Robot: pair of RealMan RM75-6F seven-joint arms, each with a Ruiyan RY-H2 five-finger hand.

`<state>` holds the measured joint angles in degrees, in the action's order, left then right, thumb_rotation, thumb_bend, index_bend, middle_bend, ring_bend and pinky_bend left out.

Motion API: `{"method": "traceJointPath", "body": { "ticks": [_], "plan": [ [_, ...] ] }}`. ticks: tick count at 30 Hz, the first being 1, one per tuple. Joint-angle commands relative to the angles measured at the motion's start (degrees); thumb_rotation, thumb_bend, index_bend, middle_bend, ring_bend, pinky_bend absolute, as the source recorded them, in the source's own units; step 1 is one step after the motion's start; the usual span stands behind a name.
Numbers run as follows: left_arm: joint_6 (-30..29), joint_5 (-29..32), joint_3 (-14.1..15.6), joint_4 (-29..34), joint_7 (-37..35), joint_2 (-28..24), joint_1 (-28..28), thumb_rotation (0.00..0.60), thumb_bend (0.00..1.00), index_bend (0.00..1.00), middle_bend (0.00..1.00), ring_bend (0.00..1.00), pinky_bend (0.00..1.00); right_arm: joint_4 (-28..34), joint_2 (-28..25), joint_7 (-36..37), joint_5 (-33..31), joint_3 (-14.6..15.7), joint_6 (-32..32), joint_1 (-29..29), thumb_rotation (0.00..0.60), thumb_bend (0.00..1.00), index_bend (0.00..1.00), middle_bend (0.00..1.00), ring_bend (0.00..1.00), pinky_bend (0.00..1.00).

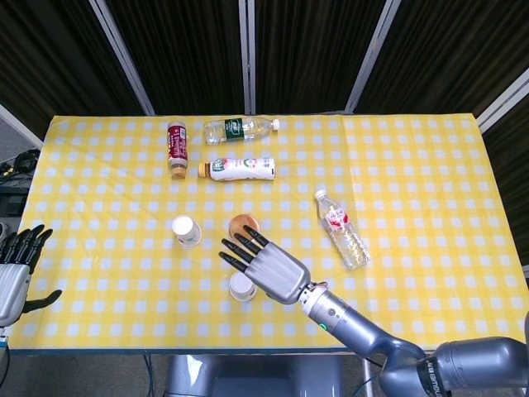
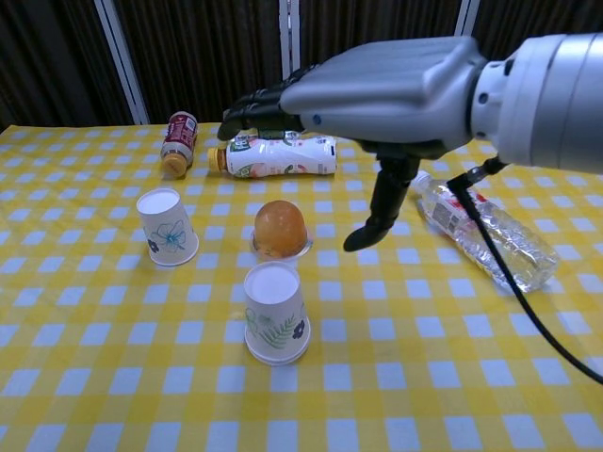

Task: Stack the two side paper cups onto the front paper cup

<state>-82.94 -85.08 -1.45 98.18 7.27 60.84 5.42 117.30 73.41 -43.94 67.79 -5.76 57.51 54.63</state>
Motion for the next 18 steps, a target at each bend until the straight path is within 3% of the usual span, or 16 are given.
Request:
{"method": "traceJointPath", "body": {
  "ticks": [1, 5, 9, 13, 18],
  "plan": [
    [-0.4, -0.3, -0.1, -0.4, 0.7, 0.6, 0.1, 0.600, 0.00, 0.00, 0.00, 0.00, 0.00, -0.2, -6.1, 2.3, 6.7, 2.8, 4.3, -4.3, 0.600, 0.00, 0.00, 0.00, 0.00, 0.00],
    [-0.6, -0.5, -0.5, -1.0, 1.3, 1.5, 0.4, 0.600, 0.00, 0.00, 0.00, 0.00, 0.00, -4.1, -11.1, 9.1, 15.8, 6.0, 10.4, -9.7, 0.600, 0.00, 0.00, 0.00, 0.00, 0.00],
    [0.2, -0.1, -1.2, -0.3, 1.3, 1.8, 1.3, 0.600, 0.00, 0.00, 0.00, 0.00, 0.00, -12.4, -13.9, 19.3, 23.0, 9.6, 19.9, -17.3, 0.600, 0.00, 0.00, 0.00, 0.00, 0.00],
    [3.0, 1.0, -2.5, 1.3, 3.5, 1.2, 3.7, 0.600, 0.00, 0.00, 0.00, 0.00, 0.00, -19.5, -12.7, 26.7, 23.8, 11.8, 26.9, -24.1, 0.600, 0.00, 0.00, 0.00, 0.00, 0.00],
    [10.6, 2.4, -5.1, 4.0, 6.9, 0.3, 9.8, 0.600, 0.00, 0.00, 0.00, 0.00, 0.00, -22.7, -10.3, 31.6, 22.1, 12.8, 31.9, -30.7, 0.600, 0.00, 0.00, 0.00, 0.00, 0.00]
  ]
}}
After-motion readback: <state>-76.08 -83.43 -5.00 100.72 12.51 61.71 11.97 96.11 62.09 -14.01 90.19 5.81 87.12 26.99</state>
